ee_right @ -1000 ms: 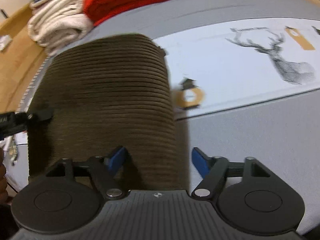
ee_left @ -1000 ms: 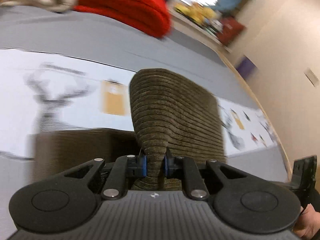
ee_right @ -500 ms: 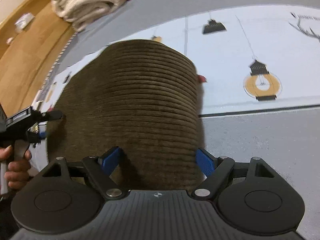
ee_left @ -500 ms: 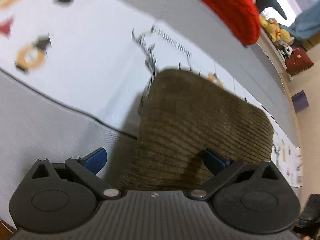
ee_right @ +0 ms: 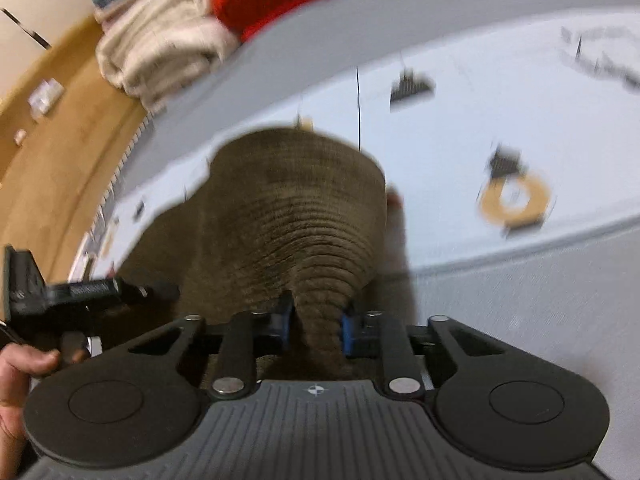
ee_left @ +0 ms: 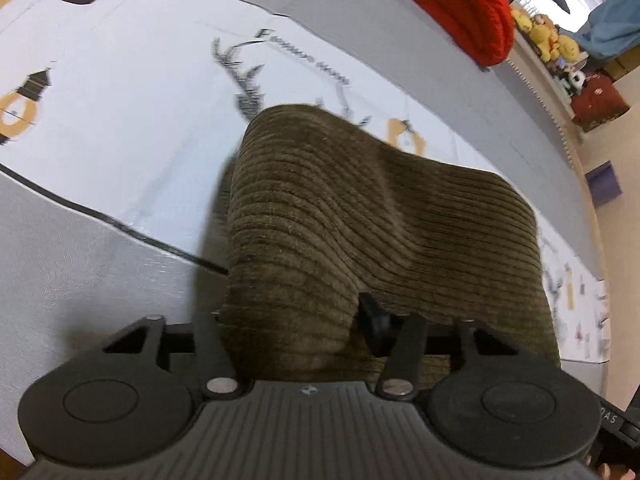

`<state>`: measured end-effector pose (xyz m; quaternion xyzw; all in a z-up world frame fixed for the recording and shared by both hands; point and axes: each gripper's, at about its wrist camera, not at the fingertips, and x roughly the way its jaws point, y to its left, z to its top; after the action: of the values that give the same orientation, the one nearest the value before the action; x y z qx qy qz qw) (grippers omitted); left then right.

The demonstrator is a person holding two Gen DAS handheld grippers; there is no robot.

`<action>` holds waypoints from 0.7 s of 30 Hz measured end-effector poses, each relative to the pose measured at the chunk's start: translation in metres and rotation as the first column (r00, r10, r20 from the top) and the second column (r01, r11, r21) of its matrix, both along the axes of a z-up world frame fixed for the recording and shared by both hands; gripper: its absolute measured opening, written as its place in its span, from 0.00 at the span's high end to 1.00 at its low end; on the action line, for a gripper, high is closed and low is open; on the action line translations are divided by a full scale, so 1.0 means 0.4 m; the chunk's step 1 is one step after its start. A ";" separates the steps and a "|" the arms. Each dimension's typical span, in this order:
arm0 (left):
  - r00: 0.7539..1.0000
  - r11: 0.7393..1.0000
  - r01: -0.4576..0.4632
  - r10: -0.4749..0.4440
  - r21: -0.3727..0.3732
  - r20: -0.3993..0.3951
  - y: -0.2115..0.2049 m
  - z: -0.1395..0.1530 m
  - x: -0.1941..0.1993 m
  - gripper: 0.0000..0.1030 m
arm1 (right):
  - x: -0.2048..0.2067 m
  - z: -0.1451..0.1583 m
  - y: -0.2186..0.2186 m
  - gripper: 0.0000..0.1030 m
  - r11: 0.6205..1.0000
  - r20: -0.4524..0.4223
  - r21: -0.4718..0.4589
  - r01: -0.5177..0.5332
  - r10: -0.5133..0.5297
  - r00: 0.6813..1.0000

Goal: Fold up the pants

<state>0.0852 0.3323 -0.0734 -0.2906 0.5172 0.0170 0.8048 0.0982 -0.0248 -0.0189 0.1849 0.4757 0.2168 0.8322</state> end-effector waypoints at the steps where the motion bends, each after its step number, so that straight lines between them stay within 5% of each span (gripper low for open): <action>1: 1.000 1.000 0.005 -0.005 -0.013 0.008 -0.018 0.004 0.007 0.53 | 0.001 0.016 -0.020 0.82 1.000 0.022 -0.001 0.008 -0.008 1.000; 12: 0.958 0.957 0.273 -0.261 -0.101 0.118 -0.434 0.023 0.138 0.56 | -0.011 0.096 -0.440 0.85 0.962 0.139 -0.098 0.255 -0.241 0.960; 14: 0.943 0.948 0.318 -0.315 -0.008 0.112 -0.492 0.018 0.145 0.43 | -0.016 0.070 -0.494 0.81 0.944 0.123 -0.164 0.288 -0.270 0.955; 15: 0.938 0.939 0.315 -0.330 0.140 0.105 -0.520 0.028 0.140 0.31 | -0.020 0.054 -0.520 0.79 0.926 0.102 -0.198 0.322 -0.308 0.946; 17: 0.927 0.900 0.303 -0.355 0.314 0.122 -0.544 0.052 0.121 0.27 | -0.046 0.047 -0.565 0.78 0.864 0.131 -0.284 0.416 -0.395 0.909; 19: 0.918 0.898 0.286 -0.356 0.333 0.172 -0.543 0.078 0.107 0.34 | -0.070 0.068 -0.583 0.78 0.866 0.176 -0.270 0.421 -0.386 0.906; 21: 0.896 0.905 0.282 -0.368 0.320 0.250 -0.540 0.106 0.086 0.40 | -0.100 0.085 -0.572 0.78 0.917 0.197 -0.223 0.331 -0.290 0.936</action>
<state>0.1196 0.1161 -0.0311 -0.0837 0.4210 -0.0925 0.8984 0.0582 -0.2535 0.0151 0.1330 0.3957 0.0334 0.9081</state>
